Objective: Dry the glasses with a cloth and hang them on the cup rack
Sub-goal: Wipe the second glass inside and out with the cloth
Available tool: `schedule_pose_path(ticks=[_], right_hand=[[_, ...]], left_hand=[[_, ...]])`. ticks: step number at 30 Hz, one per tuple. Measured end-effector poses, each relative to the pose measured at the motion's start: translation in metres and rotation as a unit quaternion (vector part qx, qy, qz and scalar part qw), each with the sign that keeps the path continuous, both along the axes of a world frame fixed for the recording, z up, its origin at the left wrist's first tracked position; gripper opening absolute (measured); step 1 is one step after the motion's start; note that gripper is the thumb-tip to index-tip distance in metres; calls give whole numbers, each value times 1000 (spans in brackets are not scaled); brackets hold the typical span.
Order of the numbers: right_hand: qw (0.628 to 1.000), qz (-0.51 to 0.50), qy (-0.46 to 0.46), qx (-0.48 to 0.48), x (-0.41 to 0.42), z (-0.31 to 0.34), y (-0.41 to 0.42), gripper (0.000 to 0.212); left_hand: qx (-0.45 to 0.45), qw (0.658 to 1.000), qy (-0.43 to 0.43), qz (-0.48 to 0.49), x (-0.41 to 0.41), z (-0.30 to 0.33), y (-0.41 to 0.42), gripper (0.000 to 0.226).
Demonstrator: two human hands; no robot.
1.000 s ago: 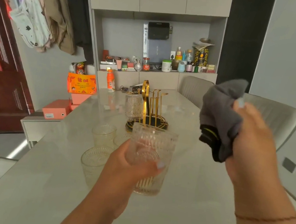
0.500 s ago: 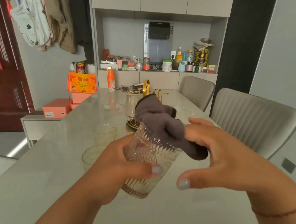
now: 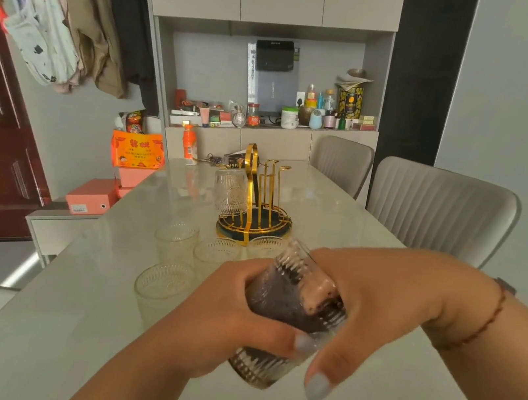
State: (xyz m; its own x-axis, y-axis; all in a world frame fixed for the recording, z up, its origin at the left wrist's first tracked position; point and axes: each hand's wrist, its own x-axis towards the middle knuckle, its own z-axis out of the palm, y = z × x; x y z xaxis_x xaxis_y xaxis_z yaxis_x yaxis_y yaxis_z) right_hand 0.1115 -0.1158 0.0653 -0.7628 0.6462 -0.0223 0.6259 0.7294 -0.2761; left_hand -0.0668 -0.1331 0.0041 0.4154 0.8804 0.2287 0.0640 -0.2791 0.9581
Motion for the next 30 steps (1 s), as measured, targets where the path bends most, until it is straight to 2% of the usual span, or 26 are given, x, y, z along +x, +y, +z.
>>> schedule_pose_path(ticks=[2,3,5,7,11,14,19,22,27,30], right_hand=[[1000,2,19,-11,3,-7,-3,58],[996,21,74,-46,4,-7,-3,65],[972,53,215,-80,7,-7,-1,59],[946,35,317,-55,12,-12,1,54],[925,35,376,38,12,-22,-6,45],[923,61,369,89,21,-18,-3,43],[972,138,148,122,15,-10,-4,60],[978,178,93,61,10,-2,-5,59],[982,96,161,-38,10,-8,2,33],[977,72,197,-40,12,-12,9,32]], left_hand=[[1,1000,1,-3,1,4,1,46],[0,1000,-1,-5,1,7,2,44],[-7,1000,-11,-12,-1,11,3,44],[-22,999,-28,-30,-3,15,3,47],[-25,997,-37,-56,-5,20,3,46],[-24,995,-42,-92,-10,21,0,39],[-32,992,-11,-124,-12,24,2,41],[-27,988,-1,-155,-8,26,4,42],[-80,978,-46,-188,-4,20,17,49],[-128,977,-106,-134,-8,19,20,64]])
